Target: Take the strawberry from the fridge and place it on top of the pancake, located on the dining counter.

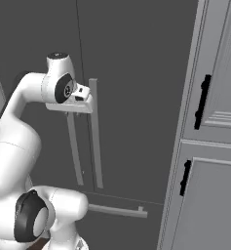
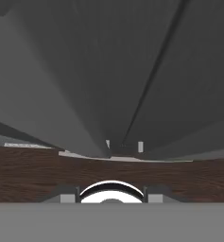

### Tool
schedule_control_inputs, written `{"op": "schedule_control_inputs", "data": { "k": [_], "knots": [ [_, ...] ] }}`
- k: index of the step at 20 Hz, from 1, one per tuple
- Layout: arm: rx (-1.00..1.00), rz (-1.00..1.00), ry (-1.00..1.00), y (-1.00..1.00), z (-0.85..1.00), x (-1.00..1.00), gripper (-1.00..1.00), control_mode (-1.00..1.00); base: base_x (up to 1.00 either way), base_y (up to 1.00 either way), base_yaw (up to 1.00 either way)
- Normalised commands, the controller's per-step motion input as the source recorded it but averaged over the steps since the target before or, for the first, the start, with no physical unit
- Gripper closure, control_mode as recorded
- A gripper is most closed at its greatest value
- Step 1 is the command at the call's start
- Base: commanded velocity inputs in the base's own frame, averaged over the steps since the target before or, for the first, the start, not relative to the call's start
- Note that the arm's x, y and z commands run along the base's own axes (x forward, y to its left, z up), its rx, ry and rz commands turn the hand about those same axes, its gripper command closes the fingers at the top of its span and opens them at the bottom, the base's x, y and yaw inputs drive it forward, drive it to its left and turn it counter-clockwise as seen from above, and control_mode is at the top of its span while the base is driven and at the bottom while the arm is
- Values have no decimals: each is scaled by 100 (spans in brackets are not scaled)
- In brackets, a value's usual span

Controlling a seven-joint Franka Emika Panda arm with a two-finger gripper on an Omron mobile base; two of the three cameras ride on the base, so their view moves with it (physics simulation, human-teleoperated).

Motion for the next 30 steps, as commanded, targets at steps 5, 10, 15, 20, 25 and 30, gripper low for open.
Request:
{"op": "schedule_control_inputs", "data": {
  "k": [5, 10, 15, 20, 25, 30],
  "knots": [
    [0, 0, 0, 0, 0, 0, -100, 100, -34, -2, 0],
    [0, 0, 0, 0, 0, 0, -100, 100, -60, -20, -1],
    [0, 0, 0, 0, 0, 0, -100, 100, -63, -28, -2],
    [0, 0, 0, 0, 0, 0, -100, 100, -62, -25, -4],
    [0, 0, 0, 0, 0, 0, -100, 100, -43, -24, -3],
    [0, -2, -6, -25, 0, 17, -100, -100, -1, -3, 0]
  ]
}}
